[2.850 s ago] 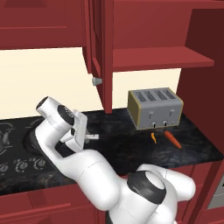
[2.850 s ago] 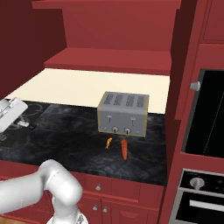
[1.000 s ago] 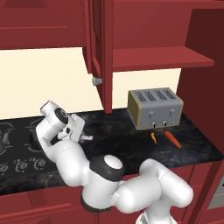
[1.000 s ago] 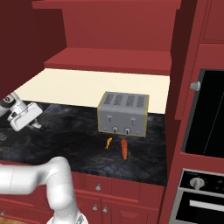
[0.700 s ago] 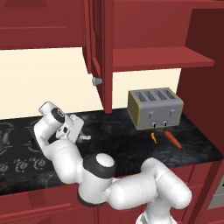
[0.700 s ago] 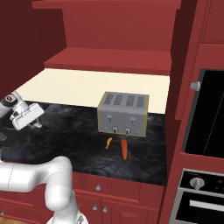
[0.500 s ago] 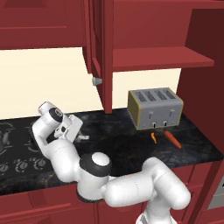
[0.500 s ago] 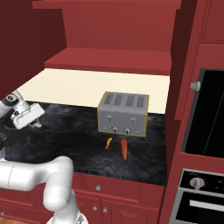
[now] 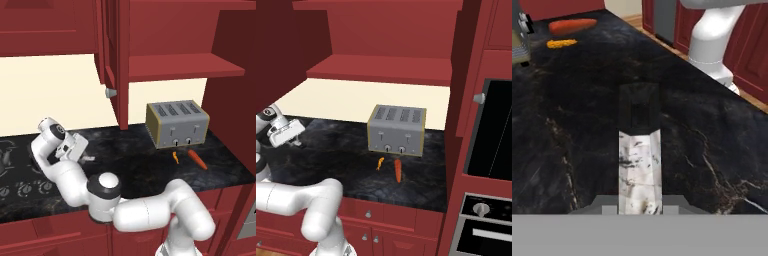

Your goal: Pick the pan from the cabinet and place it on the stove. Then turn on the stove burner for the pan.

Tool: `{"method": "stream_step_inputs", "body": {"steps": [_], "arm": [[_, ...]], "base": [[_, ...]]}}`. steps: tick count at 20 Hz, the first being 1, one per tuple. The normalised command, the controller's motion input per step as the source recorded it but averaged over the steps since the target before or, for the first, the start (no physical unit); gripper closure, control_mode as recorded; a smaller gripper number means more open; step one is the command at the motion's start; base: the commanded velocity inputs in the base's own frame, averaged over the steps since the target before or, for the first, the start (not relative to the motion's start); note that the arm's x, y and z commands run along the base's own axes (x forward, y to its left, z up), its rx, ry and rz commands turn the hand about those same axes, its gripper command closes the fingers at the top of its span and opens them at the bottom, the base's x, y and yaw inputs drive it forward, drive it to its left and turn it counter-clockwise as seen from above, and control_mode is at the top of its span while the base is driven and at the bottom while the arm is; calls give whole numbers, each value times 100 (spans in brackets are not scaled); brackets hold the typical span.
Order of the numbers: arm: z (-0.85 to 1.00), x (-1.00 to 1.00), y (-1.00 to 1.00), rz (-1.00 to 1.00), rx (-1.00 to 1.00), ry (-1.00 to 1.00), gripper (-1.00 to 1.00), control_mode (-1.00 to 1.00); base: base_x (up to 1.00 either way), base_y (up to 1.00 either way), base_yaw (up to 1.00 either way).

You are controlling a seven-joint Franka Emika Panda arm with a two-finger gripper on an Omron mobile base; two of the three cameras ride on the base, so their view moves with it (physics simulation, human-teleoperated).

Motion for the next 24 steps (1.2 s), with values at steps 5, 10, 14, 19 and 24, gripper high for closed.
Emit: {"method": "stream_step_inputs", "body": {"steps": [5, 10, 14, 19, 24], "arm": [[-37, 4, 25, -4, -5, -7, 100, -100], [-44, 0, 4, -1, -5, -12, 100, -100], [-36, 1, 0, 0, -1, -12, 100, -100], [-27, 0, 1, 0, 0, -9, 100, -100], [-14, 1, 17, 0, 0, -7, -100, -100]], "base": [[0, 0, 0], [0, 0, 0], [0, 0, 0], [0, 0, 0], [0, 0, 0]]}}
